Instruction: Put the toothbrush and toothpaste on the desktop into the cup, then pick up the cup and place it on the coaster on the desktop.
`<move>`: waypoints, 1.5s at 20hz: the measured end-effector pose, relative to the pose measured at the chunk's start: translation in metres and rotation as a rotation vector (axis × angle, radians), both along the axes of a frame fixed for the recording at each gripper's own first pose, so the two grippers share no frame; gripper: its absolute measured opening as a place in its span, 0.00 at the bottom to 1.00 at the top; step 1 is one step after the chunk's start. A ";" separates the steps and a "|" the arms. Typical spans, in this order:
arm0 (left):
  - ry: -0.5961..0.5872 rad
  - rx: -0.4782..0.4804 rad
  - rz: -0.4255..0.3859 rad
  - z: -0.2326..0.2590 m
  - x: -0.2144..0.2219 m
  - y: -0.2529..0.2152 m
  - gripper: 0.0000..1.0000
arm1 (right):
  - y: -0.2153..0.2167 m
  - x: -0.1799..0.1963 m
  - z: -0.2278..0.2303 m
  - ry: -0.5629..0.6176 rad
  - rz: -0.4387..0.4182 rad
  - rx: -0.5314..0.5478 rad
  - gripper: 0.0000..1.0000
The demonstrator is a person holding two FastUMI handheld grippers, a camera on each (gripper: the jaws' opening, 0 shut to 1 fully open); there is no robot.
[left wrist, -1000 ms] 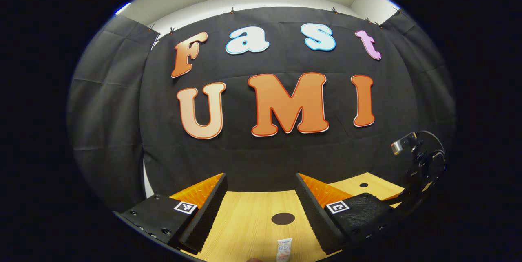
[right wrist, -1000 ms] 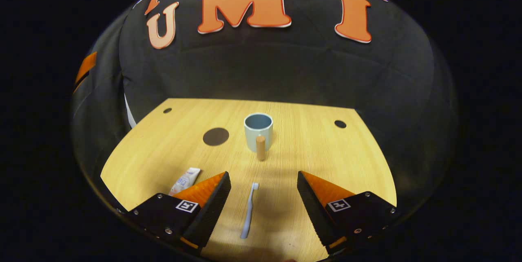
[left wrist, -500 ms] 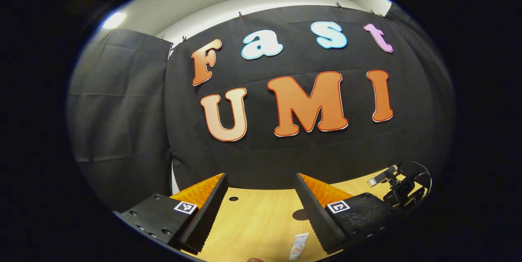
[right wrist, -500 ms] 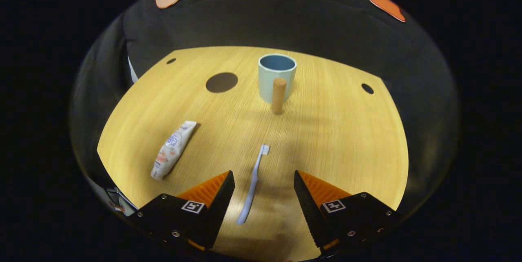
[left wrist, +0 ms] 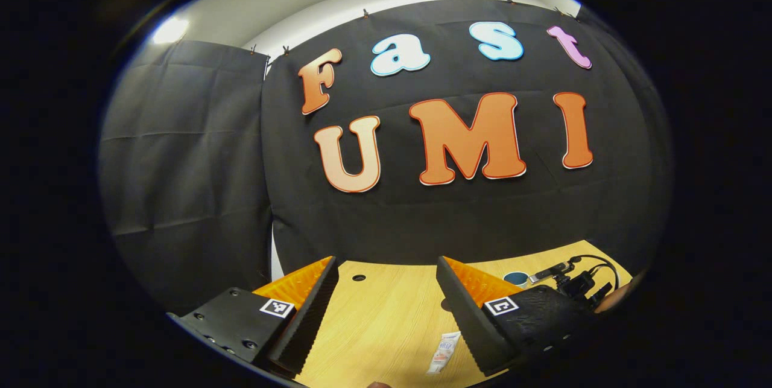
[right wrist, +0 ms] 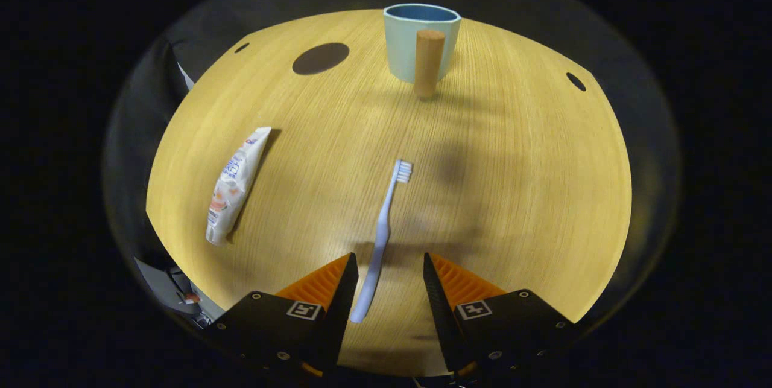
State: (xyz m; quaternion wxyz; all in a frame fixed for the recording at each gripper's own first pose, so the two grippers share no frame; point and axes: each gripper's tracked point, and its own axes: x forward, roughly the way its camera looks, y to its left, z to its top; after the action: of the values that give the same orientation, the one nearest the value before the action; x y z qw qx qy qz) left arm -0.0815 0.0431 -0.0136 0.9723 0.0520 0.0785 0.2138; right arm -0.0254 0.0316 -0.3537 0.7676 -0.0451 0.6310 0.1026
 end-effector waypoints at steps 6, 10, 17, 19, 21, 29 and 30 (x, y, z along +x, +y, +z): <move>0.026 -0.039 -0.046 -0.024 0.016 0.005 0.98 | 0.010 -0.001 -0.012 0.075 -0.044 -0.027 0.29; 0.068 -0.083 -0.120 -0.045 0.044 0.011 0.98 | 0.019 0.000 -0.011 0.143 -0.162 0.015 0.11; 0.301 -0.246 -0.303 -0.128 0.087 0.001 0.97 | 0.012 0.008 0.001 0.127 -0.293 0.066 0.04; 0.390 -0.291 -0.360 -0.156 0.091 -0.012 0.96 | 0.012 0.009 0.010 0.104 -0.319 0.082 0.04; 0.482 -0.355 -0.407 -0.183 0.091 -0.026 0.95 | 0.011 0.010 0.020 0.080 -0.337 0.102 0.03; 0.873 -0.541 -0.429 -0.291 0.085 -0.036 0.93 | 0.005 0.014 0.061 -0.020 -0.380 0.170 0.04; 0.918 -0.560 -0.421 -0.296 0.086 -0.033 0.94 | 0.004 0.015 0.068 -0.042 -0.375 0.175 0.04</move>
State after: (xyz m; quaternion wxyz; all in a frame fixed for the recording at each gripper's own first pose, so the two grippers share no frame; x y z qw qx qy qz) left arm 0.0049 0.0098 -0.3099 0.8370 -0.1056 0.5339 -0.0577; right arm -0.0107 0.0353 -0.2854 0.7874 0.1379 0.6008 0.0114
